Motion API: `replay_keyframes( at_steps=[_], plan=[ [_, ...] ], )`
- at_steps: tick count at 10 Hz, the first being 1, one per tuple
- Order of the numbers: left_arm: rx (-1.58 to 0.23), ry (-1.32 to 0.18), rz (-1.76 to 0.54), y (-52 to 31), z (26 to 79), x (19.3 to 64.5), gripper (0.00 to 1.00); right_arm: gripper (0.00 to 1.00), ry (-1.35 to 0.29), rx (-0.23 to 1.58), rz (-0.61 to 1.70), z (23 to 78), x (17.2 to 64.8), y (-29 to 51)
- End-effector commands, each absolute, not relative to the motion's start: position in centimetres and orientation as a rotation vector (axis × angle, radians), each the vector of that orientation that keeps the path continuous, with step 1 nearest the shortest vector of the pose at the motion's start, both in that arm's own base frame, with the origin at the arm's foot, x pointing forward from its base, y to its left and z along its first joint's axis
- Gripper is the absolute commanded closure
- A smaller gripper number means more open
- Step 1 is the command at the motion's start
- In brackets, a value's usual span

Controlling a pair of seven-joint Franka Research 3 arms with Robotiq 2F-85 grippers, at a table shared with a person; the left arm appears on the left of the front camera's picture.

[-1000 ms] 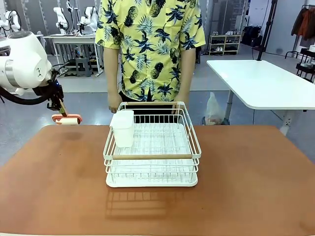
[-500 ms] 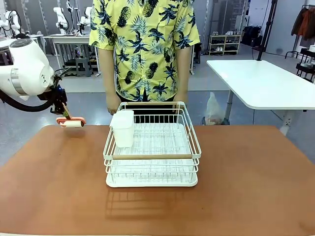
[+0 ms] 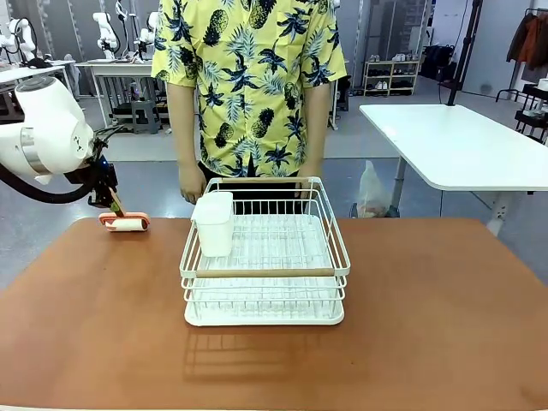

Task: Clean the table.
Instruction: Place the Lint Roller down when the Dish drying rack is positioned in the middle of the table.

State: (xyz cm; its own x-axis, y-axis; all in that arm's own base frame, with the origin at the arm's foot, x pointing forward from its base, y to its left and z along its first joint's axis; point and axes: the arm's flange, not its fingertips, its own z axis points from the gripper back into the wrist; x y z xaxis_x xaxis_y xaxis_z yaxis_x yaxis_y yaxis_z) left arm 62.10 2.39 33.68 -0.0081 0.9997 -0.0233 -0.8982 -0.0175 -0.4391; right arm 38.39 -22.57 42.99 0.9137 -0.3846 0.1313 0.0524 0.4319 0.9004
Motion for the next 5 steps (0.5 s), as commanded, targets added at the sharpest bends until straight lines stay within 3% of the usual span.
replay_keyframes(
  at_steps=[1, 2, 3, 4, 5],
  plan=[
    [-0.376, -0.332, 1.547, 2.3, 32.6, 60.8, 0.79, 0.0, -0.345, 1.1, -0.274, 43.3, 38.3, -22.6],
    [-0.374, -0.328, 1.543, 2.3, 32.7, 60.6, 0.68, 0.0, -0.345, 1.1, -0.274, 43.3, 38.3, -22.6],
    [-0.38, -0.317, 1.532, 2.2, 33.1, 60.0, 0.42, 0.0, -0.345, 1.1, -0.274, 43.3, 38.3, -22.6],
    [-0.377, -0.31, 1.532, 2.2, 33.5, 59.7, 0.31, 0.0, -0.345, 1.1, -0.274, 43.3, 38.3, -22.6],
    [-0.346, -0.288, 1.545, 2.1, 34.1, 59.2, 0.06, 0.0, -0.345, 1.1, -0.274, 43.3, 38.3, -22.6]
  ],
)
